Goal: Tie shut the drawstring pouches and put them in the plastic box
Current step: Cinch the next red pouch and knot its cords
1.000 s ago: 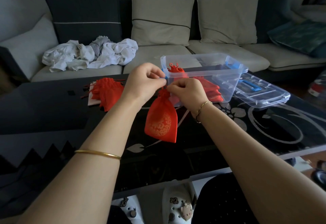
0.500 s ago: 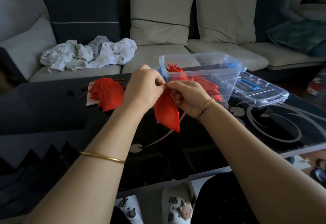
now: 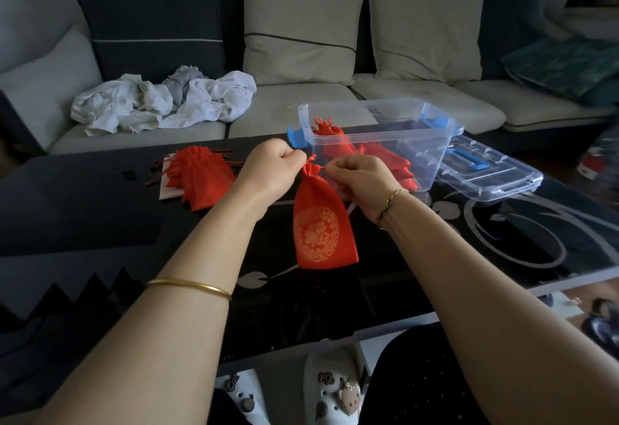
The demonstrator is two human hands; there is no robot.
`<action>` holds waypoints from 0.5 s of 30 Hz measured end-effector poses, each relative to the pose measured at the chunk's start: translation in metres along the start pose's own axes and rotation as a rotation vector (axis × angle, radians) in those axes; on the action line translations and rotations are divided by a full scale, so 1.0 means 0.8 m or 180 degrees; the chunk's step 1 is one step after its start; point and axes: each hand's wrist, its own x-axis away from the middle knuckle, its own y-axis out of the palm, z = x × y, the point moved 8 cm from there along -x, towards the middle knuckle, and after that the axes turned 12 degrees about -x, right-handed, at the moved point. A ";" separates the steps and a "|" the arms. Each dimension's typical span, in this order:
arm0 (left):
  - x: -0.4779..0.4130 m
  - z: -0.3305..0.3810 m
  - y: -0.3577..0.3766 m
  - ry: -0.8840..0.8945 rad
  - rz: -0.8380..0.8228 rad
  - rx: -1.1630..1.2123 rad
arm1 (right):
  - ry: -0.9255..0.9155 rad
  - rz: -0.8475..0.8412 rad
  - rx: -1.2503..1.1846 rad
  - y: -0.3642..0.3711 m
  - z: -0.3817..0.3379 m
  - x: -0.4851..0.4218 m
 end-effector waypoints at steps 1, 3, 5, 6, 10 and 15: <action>0.000 -0.005 0.004 -0.0152 -0.0095 0.0207 | 0.0079 -0.0083 -0.0076 0.003 0.002 0.003; -0.001 -0.013 0.006 -0.0442 -0.0143 0.0556 | 0.0263 -0.0265 -0.0203 0.007 0.003 0.013; -0.004 -0.017 0.004 -0.0636 -0.0101 0.0789 | 0.0372 -0.0456 -0.0094 0.007 0.004 0.019; -0.004 -0.016 0.005 -0.0694 -0.0091 0.0876 | 0.0366 -0.0536 0.0112 0.007 0.004 0.023; -0.006 -0.011 0.016 -0.0878 -0.0186 0.1233 | -0.0070 -0.0264 0.1006 -0.004 -0.003 0.029; -0.011 0.001 0.036 -0.1037 -0.0327 0.1708 | -0.0426 0.0043 0.1429 -0.029 -0.010 0.027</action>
